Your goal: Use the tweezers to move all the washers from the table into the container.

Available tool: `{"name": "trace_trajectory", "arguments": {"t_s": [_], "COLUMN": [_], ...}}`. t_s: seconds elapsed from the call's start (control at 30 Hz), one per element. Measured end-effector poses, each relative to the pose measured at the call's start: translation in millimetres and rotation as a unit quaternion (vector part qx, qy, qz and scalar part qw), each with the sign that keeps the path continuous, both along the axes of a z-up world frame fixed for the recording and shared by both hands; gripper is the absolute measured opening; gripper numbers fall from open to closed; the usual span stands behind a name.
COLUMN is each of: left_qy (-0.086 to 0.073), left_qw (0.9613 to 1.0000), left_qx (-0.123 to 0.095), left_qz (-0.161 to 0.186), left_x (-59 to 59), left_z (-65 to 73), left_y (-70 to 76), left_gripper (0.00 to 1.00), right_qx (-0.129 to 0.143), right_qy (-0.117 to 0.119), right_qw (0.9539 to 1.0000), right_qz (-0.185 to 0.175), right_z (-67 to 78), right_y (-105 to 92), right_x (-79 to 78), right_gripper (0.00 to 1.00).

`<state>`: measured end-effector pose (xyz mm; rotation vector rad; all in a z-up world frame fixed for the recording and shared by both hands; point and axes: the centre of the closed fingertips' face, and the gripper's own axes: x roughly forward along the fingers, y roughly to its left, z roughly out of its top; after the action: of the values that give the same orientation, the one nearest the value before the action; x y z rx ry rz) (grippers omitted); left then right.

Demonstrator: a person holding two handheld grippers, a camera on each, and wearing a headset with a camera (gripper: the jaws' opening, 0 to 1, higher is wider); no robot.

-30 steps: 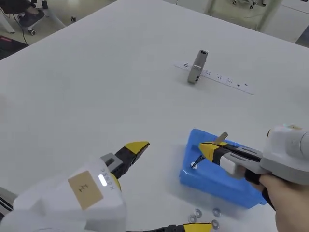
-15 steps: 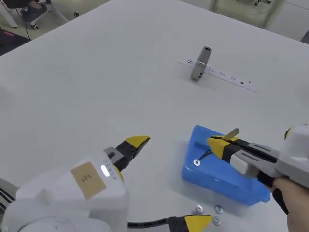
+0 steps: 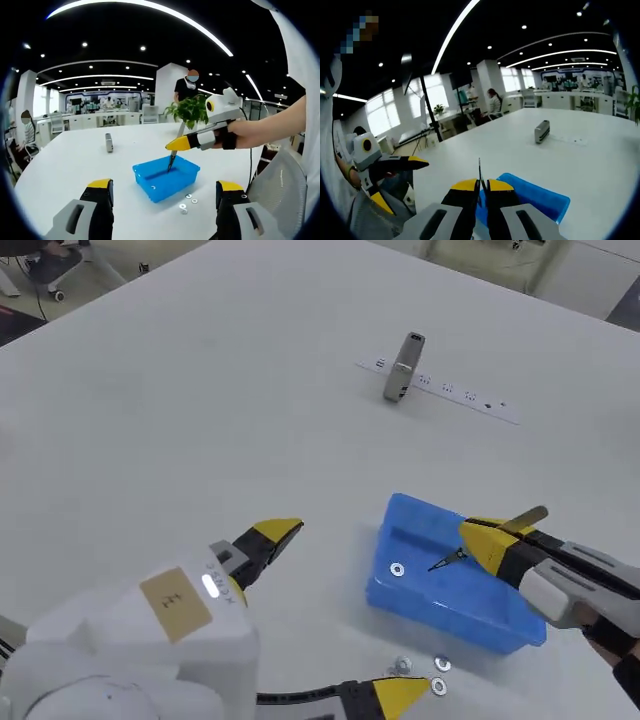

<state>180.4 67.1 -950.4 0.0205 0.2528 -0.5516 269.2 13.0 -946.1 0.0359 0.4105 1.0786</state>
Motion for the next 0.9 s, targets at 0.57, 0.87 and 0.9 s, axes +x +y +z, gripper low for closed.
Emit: {"name": "trace_trajectory", "arguments": {"t_s": [0.57, 0.87, 0.9], "left_qy": [0.002, 0.003, 0.002], "left_qw": [1.0000, 1.0000, 1.0000], "left_qx": [0.002, 0.000, -0.001], "left_qz": [-0.008, -0.008, -0.007], "left_x": [-1.4, -1.7, -1.5], "left_z": [-0.9, -0.6, -0.5], "left_y": [-2.4, -2.7, -2.5], "left_gripper": [0.85, 0.84, 0.84], "right_qx": [-0.002, -0.010, -0.011], "right_qy": [0.036, 0.064, 0.070], "right_qw": [0.9986, 0.9967, 0.9963], "right_qz": [-0.038, -0.050, -0.049], "right_z": [-18.9, -38.6, -42.0], "right_y": [-33.2, -38.3, -38.4], "right_x": [-27.7, -37.1, -38.9], "right_gripper": [0.03, 0.03, 0.03]}}
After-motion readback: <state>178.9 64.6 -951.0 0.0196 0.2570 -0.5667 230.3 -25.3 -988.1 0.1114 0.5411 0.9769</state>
